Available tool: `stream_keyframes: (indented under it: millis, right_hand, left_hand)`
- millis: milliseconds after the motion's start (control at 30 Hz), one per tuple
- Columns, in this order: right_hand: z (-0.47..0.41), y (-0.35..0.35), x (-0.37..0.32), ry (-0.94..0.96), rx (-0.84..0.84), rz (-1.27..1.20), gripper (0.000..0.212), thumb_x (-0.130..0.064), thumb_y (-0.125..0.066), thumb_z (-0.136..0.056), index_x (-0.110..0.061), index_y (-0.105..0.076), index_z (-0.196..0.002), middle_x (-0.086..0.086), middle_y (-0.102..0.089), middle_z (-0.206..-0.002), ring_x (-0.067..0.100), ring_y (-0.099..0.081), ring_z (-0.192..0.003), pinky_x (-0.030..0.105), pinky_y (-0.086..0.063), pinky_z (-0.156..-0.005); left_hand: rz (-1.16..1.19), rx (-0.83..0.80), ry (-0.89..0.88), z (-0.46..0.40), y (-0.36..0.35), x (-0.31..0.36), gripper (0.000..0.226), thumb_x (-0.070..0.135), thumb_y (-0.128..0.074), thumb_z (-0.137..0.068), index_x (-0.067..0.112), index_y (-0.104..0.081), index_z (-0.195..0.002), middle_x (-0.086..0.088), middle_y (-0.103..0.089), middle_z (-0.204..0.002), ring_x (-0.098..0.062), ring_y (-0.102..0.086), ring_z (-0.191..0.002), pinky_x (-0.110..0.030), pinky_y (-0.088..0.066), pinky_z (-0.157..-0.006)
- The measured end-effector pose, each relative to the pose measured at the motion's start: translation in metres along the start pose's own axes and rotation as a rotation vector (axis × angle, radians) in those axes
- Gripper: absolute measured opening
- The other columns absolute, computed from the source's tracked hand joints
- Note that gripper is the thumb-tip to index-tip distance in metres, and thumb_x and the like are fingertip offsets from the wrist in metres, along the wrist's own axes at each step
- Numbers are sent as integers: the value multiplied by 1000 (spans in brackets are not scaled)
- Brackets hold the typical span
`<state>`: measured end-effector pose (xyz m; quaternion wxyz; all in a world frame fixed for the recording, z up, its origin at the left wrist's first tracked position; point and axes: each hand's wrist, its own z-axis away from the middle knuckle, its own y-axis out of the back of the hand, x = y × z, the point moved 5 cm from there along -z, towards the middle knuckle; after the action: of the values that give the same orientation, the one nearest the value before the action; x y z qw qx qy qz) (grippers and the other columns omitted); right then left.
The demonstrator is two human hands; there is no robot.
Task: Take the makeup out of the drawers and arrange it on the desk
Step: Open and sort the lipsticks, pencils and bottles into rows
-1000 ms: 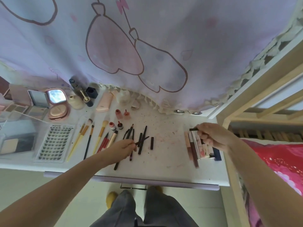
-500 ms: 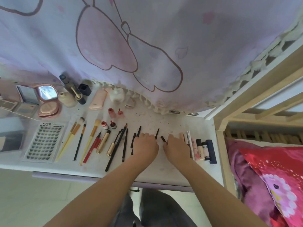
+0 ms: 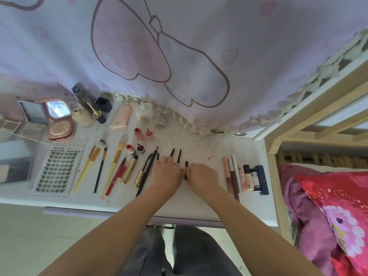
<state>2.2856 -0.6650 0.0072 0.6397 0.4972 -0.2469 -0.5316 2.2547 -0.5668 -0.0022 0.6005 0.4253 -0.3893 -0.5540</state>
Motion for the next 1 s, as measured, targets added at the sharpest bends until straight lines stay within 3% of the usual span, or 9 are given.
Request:
stream_keyframes:
  millis: [67,167,267,467,600,667,767,867,1000]
  right_hand:
    - [-1,19,21,-22,47,-3,36,-28,-31,-101,-8,-60,-101,10,-66,-101,29,-61,-94,34,-41,-77]
    - [-12,51,72,-124,65,-18,28,-26,-35,-99,-8,-56,-98,12,-62,-96,31,-59,-95,32,-40,-72]
    - [-24,62,109,-166,-16,37,23,-28,-37,-97,-12,-51,-86,5,-56,-85,27,-60,-90,31,-46,-74]
    - [-39,53,106,-85,-120,178,34,-41,-40,-95,-11,-58,-98,2,-56,-85,21,-53,-78,29,-40,-67]
    - [-45,50,97,-59,-137,215,34,-42,-42,-95,-12,-58,-96,3,-58,-87,23,-57,-85,28,-39,-67]
    - [-49,48,95,-91,-155,102,32,-40,-44,-94,-13,-54,-80,0,-55,-77,23,-58,-81,27,-38,-62]
    - [-51,54,90,-139,-199,-243,34,-31,-47,-92,-14,-47,-63,-1,-46,-60,16,-47,-58,27,-33,-52]
    - [-38,68,83,-148,-273,-509,29,-25,-42,-95,-10,-54,-73,-1,-50,-59,12,-41,-48,23,-33,-48]
    - [-13,76,70,-72,-355,-700,29,-26,-45,-98,-7,-58,-81,0,-51,-58,8,-36,-42,19,-30,-42]
  left_hand:
    - [49,54,-38,-1,11,10,36,30,-31,-100,11,-55,-119,-8,-53,-123,-26,-44,-117,-35,-34,-94]
    - [135,112,-120,-3,28,46,38,32,-28,-101,10,-52,-121,-7,-53,-123,-25,-44,-117,-35,-32,-94]
    - [177,39,-185,-7,27,95,39,33,-28,-101,10,-49,-123,-9,-52,-124,-27,-43,-116,-37,-32,-93]
    - [177,-60,-93,-25,4,131,45,40,-29,-99,10,-44,-129,-9,-51,-126,-27,-44,-116,-37,-33,-95]
    - [218,-40,-24,-30,4,123,43,37,-31,-97,10,-50,-125,-9,-54,-122,-27,-45,-114,-37,-33,-95]
    - [259,-19,2,-27,6,113,42,35,-33,-96,9,-51,-122,-8,-54,-121,-27,-46,-114,-36,-33,-94]
    - [352,85,46,-19,13,92,31,32,-37,-94,11,-54,-109,-5,-60,-105,-24,-52,-101,-31,-34,-83]
    - [593,105,62,-8,19,71,24,30,-36,-99,12,-52,-101,-3,-59,-81,-26,-59,-78,-34,-37,-67]
    - [754,58,-66,12,28,47,26,28,-34,-102,11,-52,-108,0,-54,-76,-15,-47,-61,-28,-34,-53]
